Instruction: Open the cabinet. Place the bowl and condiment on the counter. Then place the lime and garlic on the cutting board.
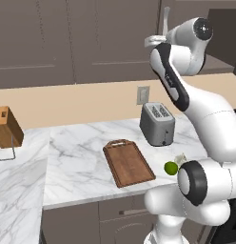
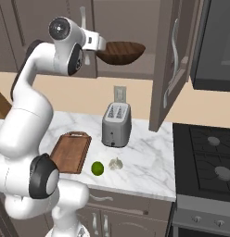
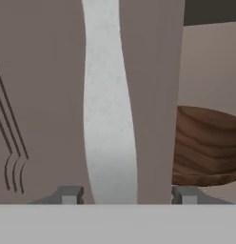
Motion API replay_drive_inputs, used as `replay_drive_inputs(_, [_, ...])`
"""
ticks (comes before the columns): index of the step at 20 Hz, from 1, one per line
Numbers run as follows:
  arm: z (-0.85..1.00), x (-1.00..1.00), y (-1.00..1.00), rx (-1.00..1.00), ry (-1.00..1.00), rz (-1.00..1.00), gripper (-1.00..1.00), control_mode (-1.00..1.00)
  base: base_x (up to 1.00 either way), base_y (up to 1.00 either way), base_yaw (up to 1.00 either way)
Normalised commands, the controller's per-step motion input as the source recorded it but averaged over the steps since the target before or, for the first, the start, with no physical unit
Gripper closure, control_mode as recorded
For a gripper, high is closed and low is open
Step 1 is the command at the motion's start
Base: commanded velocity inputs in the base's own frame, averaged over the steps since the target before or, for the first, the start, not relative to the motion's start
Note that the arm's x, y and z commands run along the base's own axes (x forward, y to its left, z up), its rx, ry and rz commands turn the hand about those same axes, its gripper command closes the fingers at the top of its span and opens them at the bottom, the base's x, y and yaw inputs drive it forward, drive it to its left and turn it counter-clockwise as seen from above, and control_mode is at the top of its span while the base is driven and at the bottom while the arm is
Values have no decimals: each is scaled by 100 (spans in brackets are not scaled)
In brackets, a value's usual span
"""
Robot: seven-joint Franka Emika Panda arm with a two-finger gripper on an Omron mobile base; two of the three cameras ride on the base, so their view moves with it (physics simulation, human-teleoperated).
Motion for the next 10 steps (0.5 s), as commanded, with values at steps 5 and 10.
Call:
replay_drive_inputs(5, [0, -97, 40, 0, 0, 4, 100, -100, 0, 0, 0])
replay_drive_inputs(10, [4, -100, 69, 0, 0, 5, 100, -100, 0, 0, 0])
